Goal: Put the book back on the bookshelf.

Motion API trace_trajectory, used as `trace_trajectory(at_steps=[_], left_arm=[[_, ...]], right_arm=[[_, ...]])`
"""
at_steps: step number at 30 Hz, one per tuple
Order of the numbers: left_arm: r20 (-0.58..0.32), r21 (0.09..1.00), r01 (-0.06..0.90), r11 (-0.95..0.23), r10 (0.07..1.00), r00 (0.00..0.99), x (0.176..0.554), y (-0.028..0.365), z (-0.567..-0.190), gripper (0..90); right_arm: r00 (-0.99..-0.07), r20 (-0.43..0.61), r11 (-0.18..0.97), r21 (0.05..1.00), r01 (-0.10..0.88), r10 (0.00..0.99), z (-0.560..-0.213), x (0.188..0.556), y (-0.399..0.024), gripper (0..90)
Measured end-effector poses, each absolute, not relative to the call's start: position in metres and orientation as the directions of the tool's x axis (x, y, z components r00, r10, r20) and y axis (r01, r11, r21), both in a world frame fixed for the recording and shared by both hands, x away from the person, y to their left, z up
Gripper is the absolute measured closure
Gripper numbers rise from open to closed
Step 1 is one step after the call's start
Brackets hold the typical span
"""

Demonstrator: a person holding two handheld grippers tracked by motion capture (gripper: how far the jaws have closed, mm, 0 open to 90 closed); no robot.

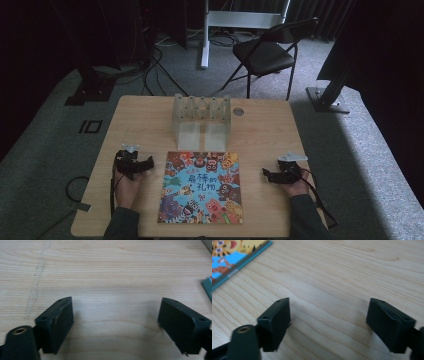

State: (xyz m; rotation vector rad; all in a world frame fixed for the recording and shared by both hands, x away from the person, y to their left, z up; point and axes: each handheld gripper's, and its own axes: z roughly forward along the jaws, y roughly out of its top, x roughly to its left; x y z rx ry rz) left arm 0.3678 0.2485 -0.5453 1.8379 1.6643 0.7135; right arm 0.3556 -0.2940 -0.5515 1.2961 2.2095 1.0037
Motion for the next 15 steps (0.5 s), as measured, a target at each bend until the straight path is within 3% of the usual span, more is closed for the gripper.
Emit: trace_trajectory(at_steps=[5, 15], left_arm=[[0.018, 0.697, 0.71, -0.096, 0.993, 0.116, 0.366, 0.248, -0.544, 14.4], [0.019, 0.699, 0.706, -0.119, 0.989, 0.147, 0.364, 0.248, -0.544, 14.3]], right_arm=[[-0.494, 0.036, 0.298, 0.76, 0.578, 0.869, -0.546, 0.351, -0.295, 27.7], [-0.529, -0.025, 0.348, 0.779, 0.521, 0.848, -0.521, 0.343, -0.279, 27.8]])
